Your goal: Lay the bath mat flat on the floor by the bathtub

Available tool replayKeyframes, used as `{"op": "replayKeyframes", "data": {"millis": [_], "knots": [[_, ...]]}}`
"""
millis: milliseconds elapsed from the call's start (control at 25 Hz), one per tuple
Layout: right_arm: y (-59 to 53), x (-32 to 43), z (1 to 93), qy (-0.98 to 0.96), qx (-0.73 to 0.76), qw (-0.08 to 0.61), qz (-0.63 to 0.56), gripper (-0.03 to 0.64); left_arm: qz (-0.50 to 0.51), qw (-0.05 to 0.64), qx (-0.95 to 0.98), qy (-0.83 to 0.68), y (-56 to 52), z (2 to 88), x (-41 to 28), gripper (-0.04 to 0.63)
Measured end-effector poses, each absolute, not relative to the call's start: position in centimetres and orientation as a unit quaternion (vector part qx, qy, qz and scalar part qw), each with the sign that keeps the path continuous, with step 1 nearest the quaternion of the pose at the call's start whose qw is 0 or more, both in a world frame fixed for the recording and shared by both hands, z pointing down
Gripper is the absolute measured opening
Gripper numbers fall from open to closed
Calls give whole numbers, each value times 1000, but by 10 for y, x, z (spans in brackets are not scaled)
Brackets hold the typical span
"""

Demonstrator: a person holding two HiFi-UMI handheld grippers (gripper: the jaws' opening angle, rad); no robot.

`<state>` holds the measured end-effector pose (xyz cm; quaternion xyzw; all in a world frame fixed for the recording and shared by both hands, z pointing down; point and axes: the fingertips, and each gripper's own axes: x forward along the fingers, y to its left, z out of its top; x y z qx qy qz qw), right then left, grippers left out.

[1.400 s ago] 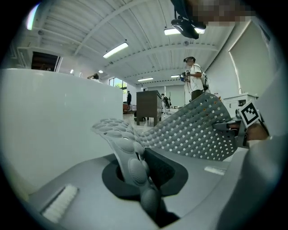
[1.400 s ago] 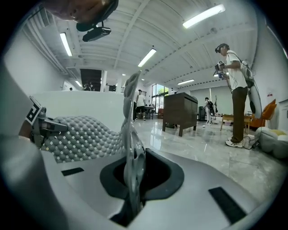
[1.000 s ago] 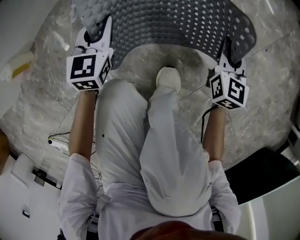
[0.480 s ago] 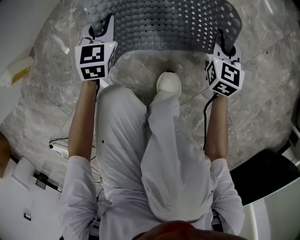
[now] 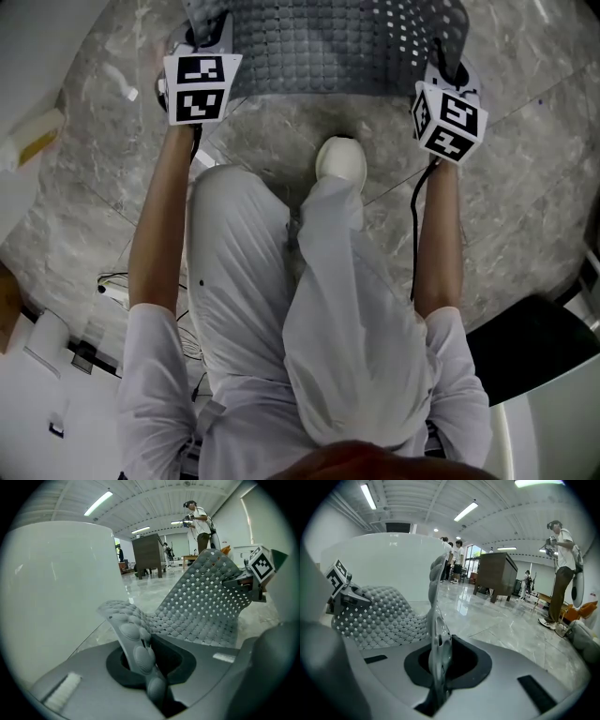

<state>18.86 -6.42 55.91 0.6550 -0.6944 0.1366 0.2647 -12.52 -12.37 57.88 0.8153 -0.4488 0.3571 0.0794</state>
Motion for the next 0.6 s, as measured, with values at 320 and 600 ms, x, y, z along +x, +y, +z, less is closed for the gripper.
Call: {"op": "replayKeyframes", "data": {"millis": [320, 600], "knots": [[-78, 197, 584, -687, 651, 292, 139, 15, 387, 87, 799, -451, -134, 605, -137, 25], [-93, 212, 610, -674, 645, 331, 138, 17, 424, 76, 783, -449, -145, 629, -149, 25]]}}
